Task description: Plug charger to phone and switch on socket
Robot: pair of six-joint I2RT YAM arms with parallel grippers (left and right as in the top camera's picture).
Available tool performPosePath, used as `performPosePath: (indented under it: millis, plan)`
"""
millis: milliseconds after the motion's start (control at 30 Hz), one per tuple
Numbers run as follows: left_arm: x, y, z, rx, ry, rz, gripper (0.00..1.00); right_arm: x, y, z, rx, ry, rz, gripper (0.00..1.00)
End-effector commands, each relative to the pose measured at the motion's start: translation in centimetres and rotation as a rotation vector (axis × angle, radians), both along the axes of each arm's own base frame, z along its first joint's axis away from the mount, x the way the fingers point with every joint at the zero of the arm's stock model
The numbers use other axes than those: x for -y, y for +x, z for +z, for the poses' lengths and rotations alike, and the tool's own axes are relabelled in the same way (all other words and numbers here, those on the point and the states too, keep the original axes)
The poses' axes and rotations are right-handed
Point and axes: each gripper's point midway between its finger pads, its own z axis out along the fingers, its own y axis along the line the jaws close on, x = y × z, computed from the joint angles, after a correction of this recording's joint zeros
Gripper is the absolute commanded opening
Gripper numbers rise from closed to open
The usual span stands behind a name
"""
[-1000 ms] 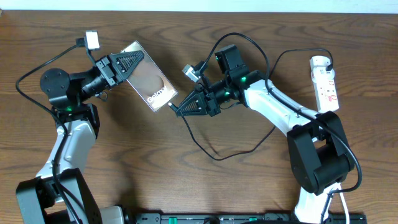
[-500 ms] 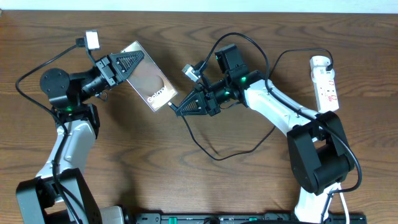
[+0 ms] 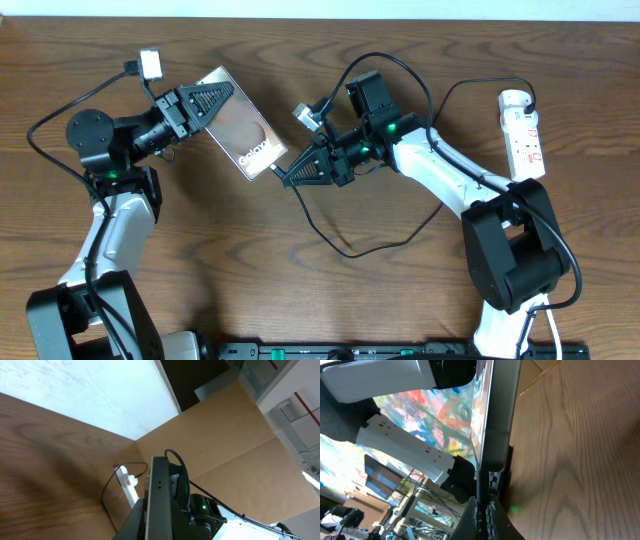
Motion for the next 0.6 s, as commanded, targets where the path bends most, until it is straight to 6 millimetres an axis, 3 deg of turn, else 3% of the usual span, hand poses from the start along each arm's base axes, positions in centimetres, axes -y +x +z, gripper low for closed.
performPosePath:
  millis: [0, 567]
  plan:
    - [0.40, -0.49, 0.37, 0.004, -0.001, -0.020, 0.07, 0.19, 0.18, 0.34, -0.007, 0.015, 0.006, 0.01]
    - [0.57, -0.76, 0.27, 0.018, 0.013, -0.037, 0.07, 0.19, 0.20, 0.35, -0.007, 0.015, 0.006, 0.01]
